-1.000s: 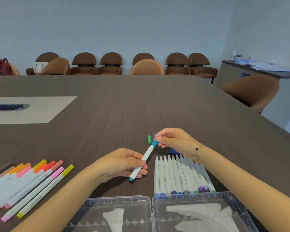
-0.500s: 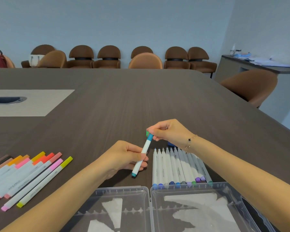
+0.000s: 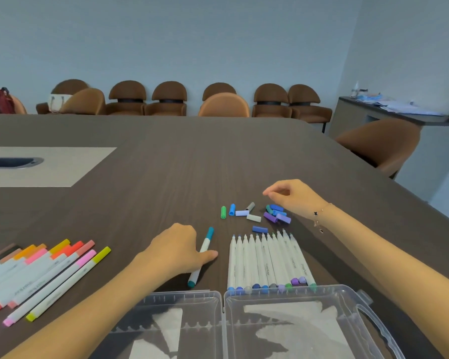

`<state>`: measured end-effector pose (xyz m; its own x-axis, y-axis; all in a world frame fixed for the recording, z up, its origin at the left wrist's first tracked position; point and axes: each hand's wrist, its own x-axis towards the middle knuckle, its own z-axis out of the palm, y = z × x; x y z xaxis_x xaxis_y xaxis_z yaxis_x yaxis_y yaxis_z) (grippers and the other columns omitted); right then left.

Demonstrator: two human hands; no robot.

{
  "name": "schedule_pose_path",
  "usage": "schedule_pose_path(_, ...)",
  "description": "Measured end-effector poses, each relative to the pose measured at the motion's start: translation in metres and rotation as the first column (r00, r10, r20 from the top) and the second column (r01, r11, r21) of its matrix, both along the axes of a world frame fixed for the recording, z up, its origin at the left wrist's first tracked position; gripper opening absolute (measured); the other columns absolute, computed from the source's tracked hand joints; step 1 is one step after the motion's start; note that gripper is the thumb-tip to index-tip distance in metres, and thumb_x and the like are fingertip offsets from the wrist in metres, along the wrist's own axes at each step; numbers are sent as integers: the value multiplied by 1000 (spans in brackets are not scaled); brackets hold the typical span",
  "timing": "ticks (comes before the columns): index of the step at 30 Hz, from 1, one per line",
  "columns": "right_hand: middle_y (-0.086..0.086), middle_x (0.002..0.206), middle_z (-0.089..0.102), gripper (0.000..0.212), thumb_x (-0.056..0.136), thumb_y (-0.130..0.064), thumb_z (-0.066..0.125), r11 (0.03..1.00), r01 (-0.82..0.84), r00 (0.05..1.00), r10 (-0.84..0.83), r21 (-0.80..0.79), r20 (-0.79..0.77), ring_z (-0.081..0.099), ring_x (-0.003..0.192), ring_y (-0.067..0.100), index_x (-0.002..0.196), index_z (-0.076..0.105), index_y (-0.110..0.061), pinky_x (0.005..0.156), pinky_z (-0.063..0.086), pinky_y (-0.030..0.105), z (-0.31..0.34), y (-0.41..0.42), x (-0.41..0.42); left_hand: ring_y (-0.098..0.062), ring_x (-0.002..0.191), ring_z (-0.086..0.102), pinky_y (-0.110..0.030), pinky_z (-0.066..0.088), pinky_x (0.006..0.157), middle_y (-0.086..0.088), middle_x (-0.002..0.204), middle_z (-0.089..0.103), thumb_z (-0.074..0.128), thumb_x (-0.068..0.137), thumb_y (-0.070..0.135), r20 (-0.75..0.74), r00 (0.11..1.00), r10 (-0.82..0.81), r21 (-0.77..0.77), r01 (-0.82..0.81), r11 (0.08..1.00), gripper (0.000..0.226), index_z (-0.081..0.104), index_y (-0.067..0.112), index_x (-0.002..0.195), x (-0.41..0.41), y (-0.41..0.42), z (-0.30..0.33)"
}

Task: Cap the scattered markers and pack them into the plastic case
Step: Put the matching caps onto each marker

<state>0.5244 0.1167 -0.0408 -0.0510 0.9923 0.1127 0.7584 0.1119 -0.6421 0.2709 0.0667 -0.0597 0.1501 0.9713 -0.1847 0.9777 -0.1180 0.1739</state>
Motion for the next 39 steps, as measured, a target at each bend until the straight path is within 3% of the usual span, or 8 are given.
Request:
schedule_pose_path(4,5,116,64,22,96,-13,49,1000,-1,989,4,-19,145,60,104,16,110,67,-13,86,46,21,-5,9,2,-12,78,60,-24,53,71,0,88,63,60,87,46,172,981,-94,52,87,995,29,63,17,87,20,3,3)
schedule_pose_path(7,6,111,66,21,95,-11,50,1000,14,974,-8,-24,228,57,91,12,106,68,-10,82,44,20,-8,22,1,-16,85,63,-28,54,74,-6,96,66,60,87,40,114,981,-155,-11,158,987,28,67,14,96,39,5,-1)
schedule_pose_path(12,7,104,67,17,93,-12,54,995,43,949,-12,-90,316,57,85,13,100,68,-8,78,48,22,-14,25,20,-11,59,46,-19,36,53,2,63,45,60,87,36,43,988,-149,-85,153,985,23,57,16,74,50,7,-7)
schedule_pose_path(20,10,106,67,18,89,-14,61,993,-6,948,43,-120,314,58,82,14,104,69,-7,77,49,20,-22,14,29,-10,55,40,-18,30,52,2,63,40,60,86,42,112,990,-88,-196,109,974,34,47,17,67,55,16,-2)
schedule_pose_path(27,9,105,66,18,89,-17,62,995,13,945,21,-102,327,56,79,13,102,69,-8,68,46,14,-32,18,31,-12,68,50,-16,40,59,-3,75,54,57,89,41,300,953,41,-205,22,979,32,65,12,78,34,25,6)
schedule_pose_path(32,8,105,66,20,89,-19,62,995,6,947,28,-104,319,55,77,10,105,69,-9,65,43,10,-36,19,29,-12,57,43,-14,36,49,2,66,52,54,92,41,382,916,121,-284,-8,959,32,65,11,86,22,22,15)
schedule_pose_path(35,3,101,65,18,89,-20,63,997,2,969,17,-79,247,56,76,9,103,69,-11,65,44,10,-34,16,27,-11,59,44,-14,36,50,1,79,63,53,93,38,478,864,158,-341,17,940,29,68,13,90,20,21,16)
schedule_pose_path(39,-5,93,70,6,87,-22,65,992,-101,990,92,-80,-111,65,85,11,93,67,-20,76,54,18,-18,4,20,-9,67,58,-17,48,65,4,75,69,56,93,29,653,717,244,-408,62,911,19,68,16,87,19,19,15)
